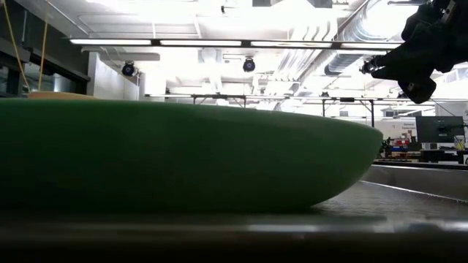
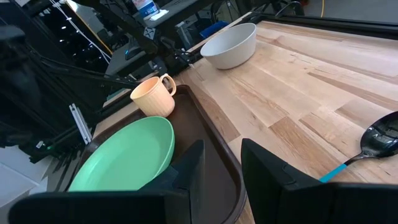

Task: Set up tray
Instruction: Put the gray bowl on top of the green plate on the brown serving tray

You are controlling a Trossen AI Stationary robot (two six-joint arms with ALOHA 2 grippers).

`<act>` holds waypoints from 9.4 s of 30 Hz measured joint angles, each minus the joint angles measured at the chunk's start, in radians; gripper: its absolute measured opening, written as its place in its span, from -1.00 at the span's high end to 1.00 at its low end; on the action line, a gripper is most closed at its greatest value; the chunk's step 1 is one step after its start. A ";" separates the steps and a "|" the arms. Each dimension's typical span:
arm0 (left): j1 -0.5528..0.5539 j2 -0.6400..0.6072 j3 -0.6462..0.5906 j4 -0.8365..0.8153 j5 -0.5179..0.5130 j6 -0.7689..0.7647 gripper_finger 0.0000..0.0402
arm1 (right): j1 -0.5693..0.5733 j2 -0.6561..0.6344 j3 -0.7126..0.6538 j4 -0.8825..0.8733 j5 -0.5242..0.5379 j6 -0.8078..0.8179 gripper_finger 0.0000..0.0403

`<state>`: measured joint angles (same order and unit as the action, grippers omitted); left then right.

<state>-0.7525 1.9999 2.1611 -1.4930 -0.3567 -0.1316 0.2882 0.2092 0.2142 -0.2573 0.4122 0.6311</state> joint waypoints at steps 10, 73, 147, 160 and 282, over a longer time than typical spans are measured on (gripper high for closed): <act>0.000 -0.004 0.087 -0.079 -0.093 -0.006 0.25 | 0.000 0.000 0.000 0.000 0.000 -0.002 0.59; 0.523 -0.508 -0.273 -0.080 -0.231 0.206 0.25 | 0.000 -0.001 0.000 -0.001 0.004 -0.003 0.59; 1.350 -0.768 -0.676 -0.078 0.040 0.055 0.25 | 0.000 -0.001 0.000 -0.001 0.008 -0.010 0.59; 1.350 -0.768 -0.686 -0.078 0.082 0.021 0.25 | 0.000 -0.001 0.000 -0.001 0.008 -0.010 0.59; 1.527 -0.768 -1.307 0.356 0.263 -0.449 0.25 | 0.000 -0.001 0.000 -0.001 0.001 -0.010 0.59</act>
<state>0.7742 1.2320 0.8540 -1.1370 -0.0933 -0.5804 0.2880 0.2081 0.2142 -0.2581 0.4133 0.6209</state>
